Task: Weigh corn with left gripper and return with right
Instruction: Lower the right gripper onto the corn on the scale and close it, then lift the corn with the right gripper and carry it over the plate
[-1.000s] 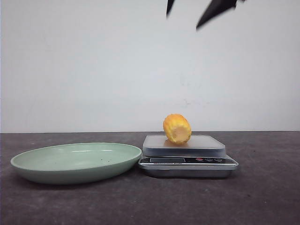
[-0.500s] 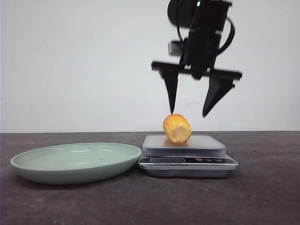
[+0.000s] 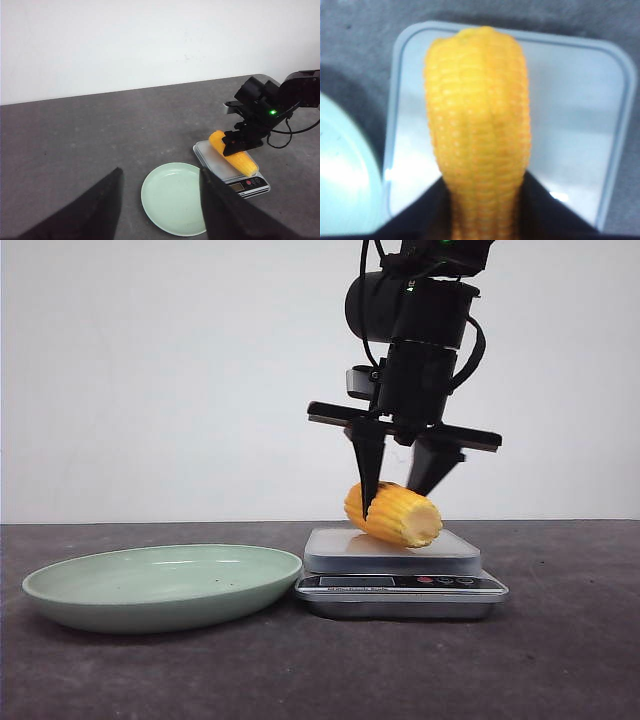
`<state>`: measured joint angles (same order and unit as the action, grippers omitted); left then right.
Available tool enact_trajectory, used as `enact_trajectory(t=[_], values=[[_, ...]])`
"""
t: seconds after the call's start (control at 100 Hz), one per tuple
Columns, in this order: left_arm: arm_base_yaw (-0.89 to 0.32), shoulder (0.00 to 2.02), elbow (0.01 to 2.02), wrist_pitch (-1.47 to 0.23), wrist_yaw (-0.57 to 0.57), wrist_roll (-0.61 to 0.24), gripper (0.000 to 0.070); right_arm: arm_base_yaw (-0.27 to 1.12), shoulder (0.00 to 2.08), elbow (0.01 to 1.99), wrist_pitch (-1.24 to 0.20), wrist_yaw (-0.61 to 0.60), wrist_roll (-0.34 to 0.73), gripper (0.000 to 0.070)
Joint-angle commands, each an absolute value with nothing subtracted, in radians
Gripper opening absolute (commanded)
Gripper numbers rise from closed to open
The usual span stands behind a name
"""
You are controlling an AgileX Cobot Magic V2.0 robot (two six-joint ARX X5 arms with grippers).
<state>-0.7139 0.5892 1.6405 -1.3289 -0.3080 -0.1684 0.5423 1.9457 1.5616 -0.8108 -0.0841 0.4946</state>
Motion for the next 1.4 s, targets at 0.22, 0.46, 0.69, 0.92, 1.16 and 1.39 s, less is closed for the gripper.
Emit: enact_trajectory(t=[0.22, 0.46, 0.69, 0.92, 1.16, 1.39], values=[[-0.721, 0.598, 1.655, -1.356, -0.302, -0.177, 0.0268, 0.548, 1.876, 1.639, -0.747, -0.097, 0.46, 0.0003], [-0.721, 0.598, 1.655, -1.375, -0.303, -0.176, 0.0268, 0.625, 1.779, 1.865, -0.619, -0.097, 0.46, 0.0003], [-0.721, 0.598, 1.655, -1.367, -0.303, -0.173, 0.0268, 0.715, 1.779, 1.984, -0.613, -0.096, 0.454, 0.0003], [-0.721, 0.598, 1.655, -1.367, -0.307, -0.17, 0.0268, 0.765, 1.837, 1.977, -0.714, -0.104, 0.469, 0.0003], [-0.721, 0.598, 1.655, -1.37, -0.307, -0.172, 0.0268, 0.814, 1.972, 1.977, -0.766, -0.105, 0.555, 0.0003], [-0.721, 0.598, 1.655, -1.411, -0.306, -0.178, 0.0268, 0.872, 2.12, 1.977, -0.778, -0.108, 0.634, 0.0003]])
